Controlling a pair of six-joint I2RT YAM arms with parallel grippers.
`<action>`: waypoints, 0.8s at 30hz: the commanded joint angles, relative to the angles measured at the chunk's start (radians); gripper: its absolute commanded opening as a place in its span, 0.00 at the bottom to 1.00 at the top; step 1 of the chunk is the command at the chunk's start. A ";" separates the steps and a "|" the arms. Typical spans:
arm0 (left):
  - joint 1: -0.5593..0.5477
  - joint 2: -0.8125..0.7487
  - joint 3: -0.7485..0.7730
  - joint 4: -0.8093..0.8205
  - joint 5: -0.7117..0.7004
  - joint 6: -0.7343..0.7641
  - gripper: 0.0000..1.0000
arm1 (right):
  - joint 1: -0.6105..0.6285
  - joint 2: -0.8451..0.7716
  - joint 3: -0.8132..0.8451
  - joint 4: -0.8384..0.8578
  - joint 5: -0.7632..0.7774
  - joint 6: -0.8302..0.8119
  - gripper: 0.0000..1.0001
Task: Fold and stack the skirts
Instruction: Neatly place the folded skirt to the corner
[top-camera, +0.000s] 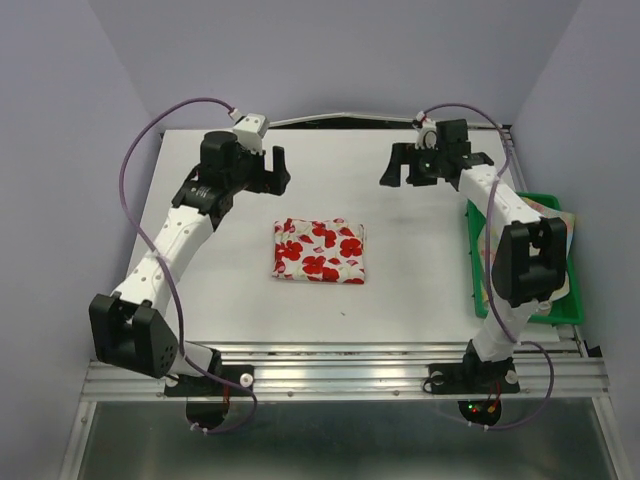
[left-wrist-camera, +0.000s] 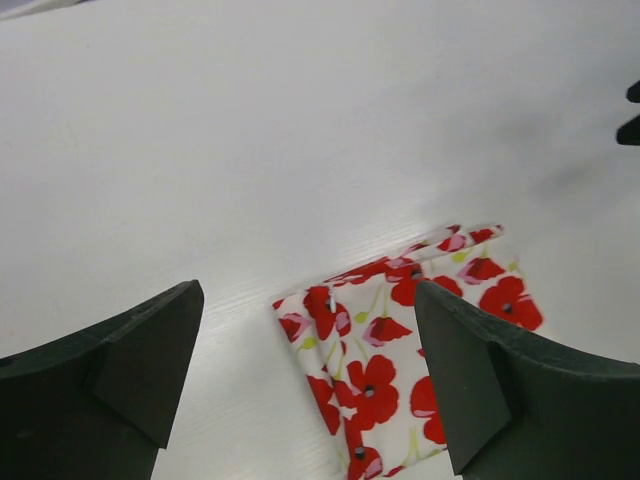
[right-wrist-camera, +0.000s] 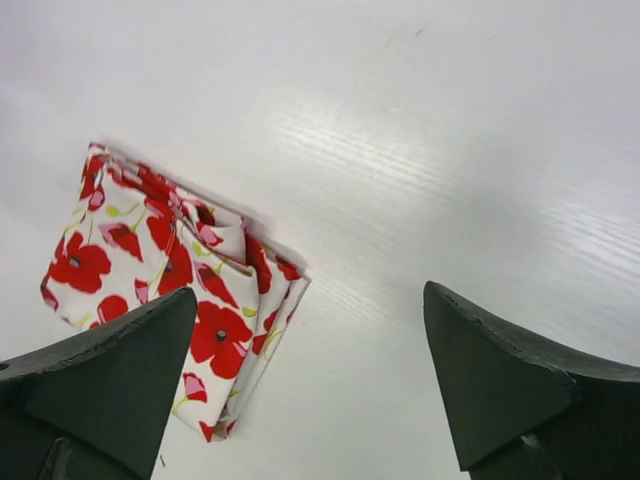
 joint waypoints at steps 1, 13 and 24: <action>-0.001 -0.002 0.003 -0.036 0.197 -0.107 0.99 | -0.003 -0.125 0.032 0.060 0.192 0.031 1.00; -0.392 0.113 -0.132 -0.052 -0.323 -0.354 0.99 | -0.036 -0.205 -0.054 0.059 0.298 0.013 1.00; -0.381 0.522 0.008 -0.132 -0.309 -0.394 0.93 | -0.046 -0.177 -0.060 0.057 0.292 0.007 1.00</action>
